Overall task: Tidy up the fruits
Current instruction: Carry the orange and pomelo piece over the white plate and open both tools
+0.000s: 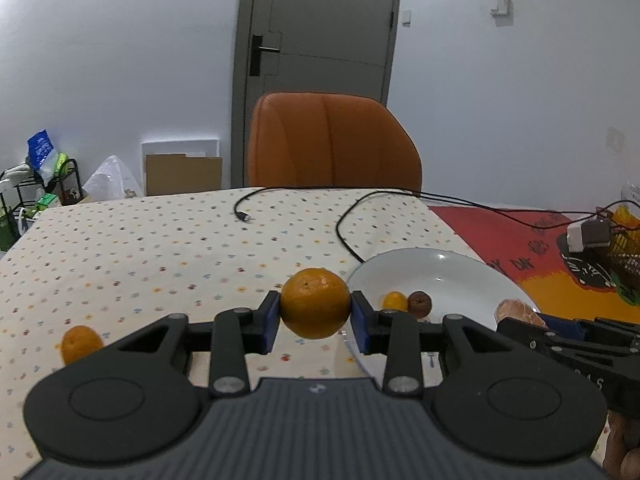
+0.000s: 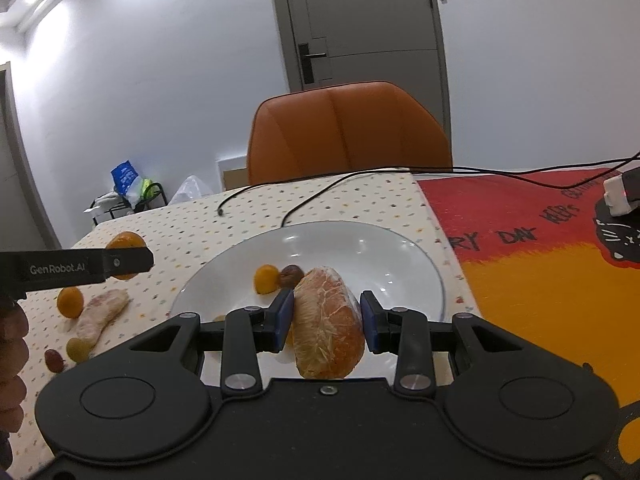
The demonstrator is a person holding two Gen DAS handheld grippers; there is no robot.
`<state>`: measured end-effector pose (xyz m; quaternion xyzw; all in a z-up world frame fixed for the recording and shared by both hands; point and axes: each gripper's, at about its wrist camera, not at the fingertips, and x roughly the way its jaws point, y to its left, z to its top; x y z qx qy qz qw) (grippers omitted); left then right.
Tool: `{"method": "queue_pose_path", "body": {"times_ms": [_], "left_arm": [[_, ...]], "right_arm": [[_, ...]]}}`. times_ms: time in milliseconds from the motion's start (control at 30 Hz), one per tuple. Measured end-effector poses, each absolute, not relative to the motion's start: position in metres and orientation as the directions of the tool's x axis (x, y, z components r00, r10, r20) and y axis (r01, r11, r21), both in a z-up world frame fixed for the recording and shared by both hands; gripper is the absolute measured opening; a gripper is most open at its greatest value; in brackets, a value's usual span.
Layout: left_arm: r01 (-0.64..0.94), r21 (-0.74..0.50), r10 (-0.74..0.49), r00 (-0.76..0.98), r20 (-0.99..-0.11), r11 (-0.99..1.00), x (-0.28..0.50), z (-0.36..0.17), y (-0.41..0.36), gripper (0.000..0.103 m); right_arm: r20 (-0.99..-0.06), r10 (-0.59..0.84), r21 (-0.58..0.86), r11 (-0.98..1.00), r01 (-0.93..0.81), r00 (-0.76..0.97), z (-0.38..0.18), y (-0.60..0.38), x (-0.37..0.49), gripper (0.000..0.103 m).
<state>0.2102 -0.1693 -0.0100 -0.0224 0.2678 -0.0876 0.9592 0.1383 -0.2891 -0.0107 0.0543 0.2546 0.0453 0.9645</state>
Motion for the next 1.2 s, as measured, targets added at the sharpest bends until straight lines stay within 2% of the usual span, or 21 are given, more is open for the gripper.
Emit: {"method": "queue_pose_path", "body": {"times_ms": [733,1200], "left_arm": [[0.22,-0.077,-0.224,0.794,-0.565,0.973,0.239,-0.028,-0.218,0.036],[0.161,-0.079,-0.178,0.826,-0.534,0.984,0.227,-0.012,-0.193,0.039]], "right_arm": [[-0.462,0.039,0.154,0.987,0.037,0.886,-0.015,-0.316,0.144,0.034],[-0.453,0.036,0.162,0.986,0.043,0.891,-0.012,-0.317,0.143,0.034]]}}
